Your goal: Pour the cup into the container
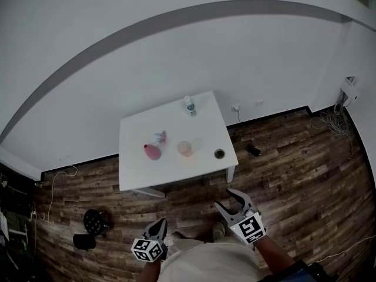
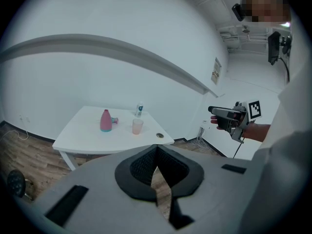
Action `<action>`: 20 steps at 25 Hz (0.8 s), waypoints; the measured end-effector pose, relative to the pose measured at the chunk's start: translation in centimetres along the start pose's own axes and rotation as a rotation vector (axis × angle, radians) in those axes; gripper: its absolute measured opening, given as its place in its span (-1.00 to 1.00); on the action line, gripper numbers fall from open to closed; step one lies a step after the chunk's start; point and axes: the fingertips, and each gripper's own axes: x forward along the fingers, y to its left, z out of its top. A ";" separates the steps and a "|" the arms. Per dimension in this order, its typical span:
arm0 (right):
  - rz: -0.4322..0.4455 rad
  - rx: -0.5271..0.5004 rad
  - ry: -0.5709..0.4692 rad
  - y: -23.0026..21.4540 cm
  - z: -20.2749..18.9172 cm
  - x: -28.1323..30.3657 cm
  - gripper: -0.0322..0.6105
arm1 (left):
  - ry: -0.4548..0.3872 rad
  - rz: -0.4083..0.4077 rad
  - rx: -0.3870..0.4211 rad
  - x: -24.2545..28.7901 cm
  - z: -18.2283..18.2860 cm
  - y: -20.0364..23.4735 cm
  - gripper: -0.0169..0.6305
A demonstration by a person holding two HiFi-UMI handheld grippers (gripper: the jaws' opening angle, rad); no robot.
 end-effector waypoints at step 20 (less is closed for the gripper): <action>0.006 -0.051 0.095 3.5 -2.3 0.4 -0.29 | 0.010 -0.037 -0.044 0.6 -2.2 0.9 -0.91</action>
